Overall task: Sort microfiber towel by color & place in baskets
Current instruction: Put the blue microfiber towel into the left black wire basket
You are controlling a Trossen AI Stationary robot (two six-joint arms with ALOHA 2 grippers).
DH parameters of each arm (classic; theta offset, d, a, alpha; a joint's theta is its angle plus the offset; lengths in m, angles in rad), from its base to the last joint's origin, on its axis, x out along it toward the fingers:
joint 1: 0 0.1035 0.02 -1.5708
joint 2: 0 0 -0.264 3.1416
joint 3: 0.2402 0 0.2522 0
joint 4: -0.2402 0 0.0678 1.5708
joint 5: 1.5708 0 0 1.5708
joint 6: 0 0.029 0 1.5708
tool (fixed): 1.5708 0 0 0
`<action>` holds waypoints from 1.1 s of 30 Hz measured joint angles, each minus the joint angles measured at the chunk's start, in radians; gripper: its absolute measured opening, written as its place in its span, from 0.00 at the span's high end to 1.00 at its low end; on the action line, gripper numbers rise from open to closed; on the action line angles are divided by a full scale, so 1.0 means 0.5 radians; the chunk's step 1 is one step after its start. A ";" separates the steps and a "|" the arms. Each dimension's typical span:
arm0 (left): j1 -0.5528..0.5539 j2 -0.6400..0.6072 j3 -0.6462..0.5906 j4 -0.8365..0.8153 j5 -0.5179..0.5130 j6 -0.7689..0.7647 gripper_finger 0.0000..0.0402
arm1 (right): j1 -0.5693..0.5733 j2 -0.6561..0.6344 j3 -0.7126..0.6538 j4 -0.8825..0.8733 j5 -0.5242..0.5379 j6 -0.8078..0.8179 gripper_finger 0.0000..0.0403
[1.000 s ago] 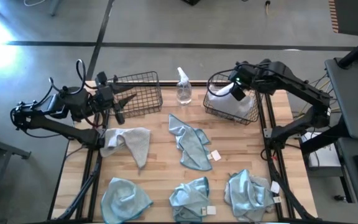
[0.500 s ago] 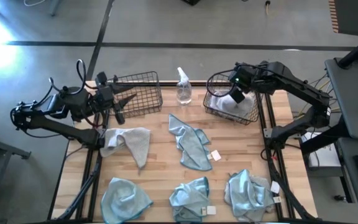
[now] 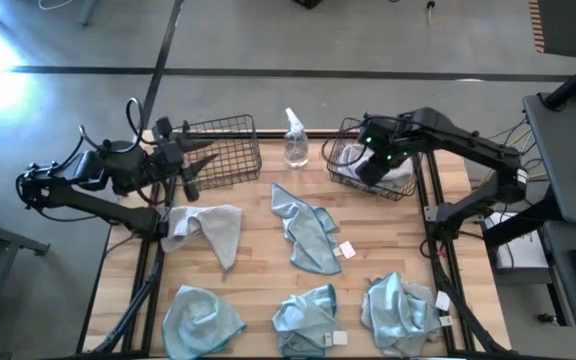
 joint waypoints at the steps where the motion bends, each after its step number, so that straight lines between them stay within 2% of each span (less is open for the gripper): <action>1: 0.000 -0.005 0.000 -0.024 0.001 -0.007 0.72 | 0.030 0.015 -0.011 0.008 -0.026 0.026 0.82; 8: 0.000 -0.068 0.000 -0.268 0.053 -0.056 0.72 | 0.285 0.122 -0.029 0.154 -0.172 0.231 0.81; 21: -0.001 -0.284 0.000 -0.519 0.234 -0.177 0.72 | 0.745 0.380 0.021 0.628 -0.175 0.600 0.81; 26: -0.001 -0.358 0.000 -0.593 0.368 -0.178 0.72 | 0.856 0.523 0.022 0.749 -0.173 0.618 0.81; 33: -0.001 -0.437 0.000 -0.599 0.382 -0.178 0.72 | 0.890 0.757 0.023 0.761 -0.155 0.586 0.80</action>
